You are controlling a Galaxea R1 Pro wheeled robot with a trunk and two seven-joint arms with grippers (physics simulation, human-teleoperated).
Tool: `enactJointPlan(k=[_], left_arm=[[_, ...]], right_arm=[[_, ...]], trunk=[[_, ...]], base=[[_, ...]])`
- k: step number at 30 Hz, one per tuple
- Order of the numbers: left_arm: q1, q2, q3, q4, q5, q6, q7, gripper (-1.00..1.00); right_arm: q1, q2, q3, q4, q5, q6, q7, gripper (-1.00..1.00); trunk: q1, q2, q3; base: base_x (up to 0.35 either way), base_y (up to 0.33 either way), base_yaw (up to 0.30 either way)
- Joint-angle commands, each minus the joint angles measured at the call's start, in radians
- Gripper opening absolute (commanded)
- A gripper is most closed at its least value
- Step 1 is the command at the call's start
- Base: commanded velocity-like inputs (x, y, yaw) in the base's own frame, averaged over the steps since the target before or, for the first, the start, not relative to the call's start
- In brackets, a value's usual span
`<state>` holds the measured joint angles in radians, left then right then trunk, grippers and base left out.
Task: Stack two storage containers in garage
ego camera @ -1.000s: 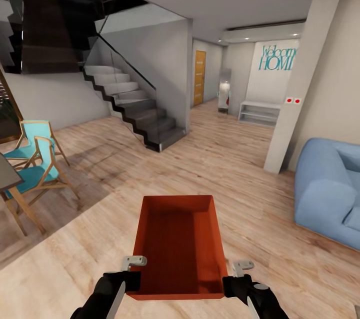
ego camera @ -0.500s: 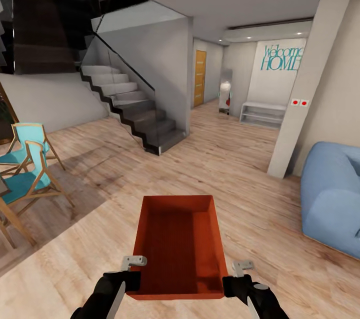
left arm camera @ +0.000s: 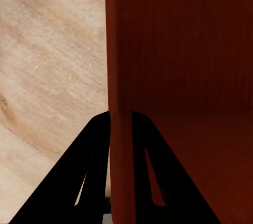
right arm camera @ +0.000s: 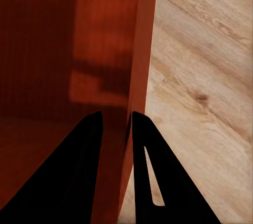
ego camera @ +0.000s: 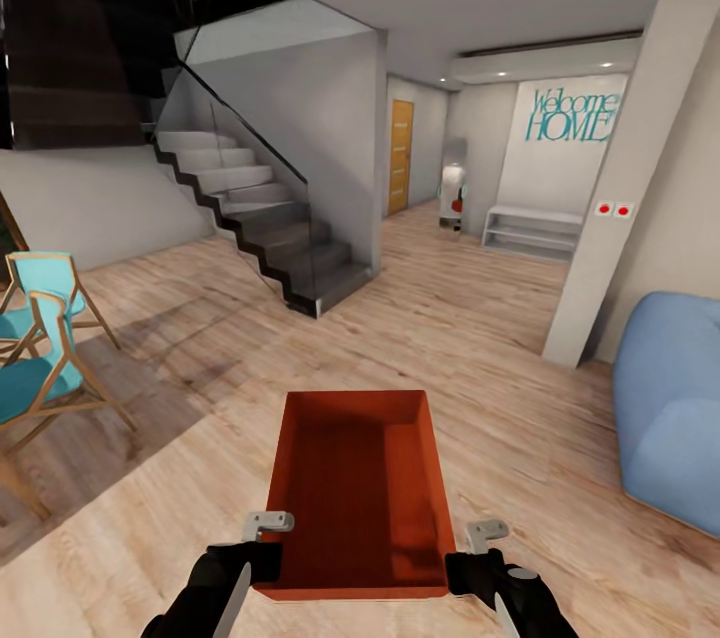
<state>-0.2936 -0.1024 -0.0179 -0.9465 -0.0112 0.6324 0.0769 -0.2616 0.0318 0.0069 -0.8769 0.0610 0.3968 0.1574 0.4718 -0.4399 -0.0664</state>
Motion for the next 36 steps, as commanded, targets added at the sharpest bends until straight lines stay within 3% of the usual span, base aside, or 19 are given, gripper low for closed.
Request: enactJointPlan(k=[1,8,23,36], left_arm=[[-0.001,0.013,0.067,-0.002,-0.007,0.006,0.006,-1.0],[-0.001,0.012,0.067,-0.002,-0.008,0.006,0.006,-1.0],[-0.001,0.012,0.067,-0.002,-0.009,0.006,0.007,-1.0],[-0.001,0.012,0.067,-0.002,-0.009,0.006,0.007,-1.0]], right_arm=[[-0.001,-0.001,0.002,-0.002,-0.006,0.007,0.008,-1.0],[-0.001,-0.001,0.004,-0.002,-0.006,0.007,0.008,-1.0],[-0.001,-0.001,0.004,-0.002,-0.007,0.008,0.007,-1.0],[-0.001,-0.001,0.004,-0.002,-0.006,0.008,0.007,-1.0]], trunk=[[0.001,-0.002,-0.002],[0.001,-0.002,-0.002],[0.001,-0.002,0.003],[0.001,-0.002,0.003]], base=[[0.324,0.0,0.0],[0.324,0.0,-0.06],[0.324,0.0,-0.26],[0.324,0.0,-0.013]])
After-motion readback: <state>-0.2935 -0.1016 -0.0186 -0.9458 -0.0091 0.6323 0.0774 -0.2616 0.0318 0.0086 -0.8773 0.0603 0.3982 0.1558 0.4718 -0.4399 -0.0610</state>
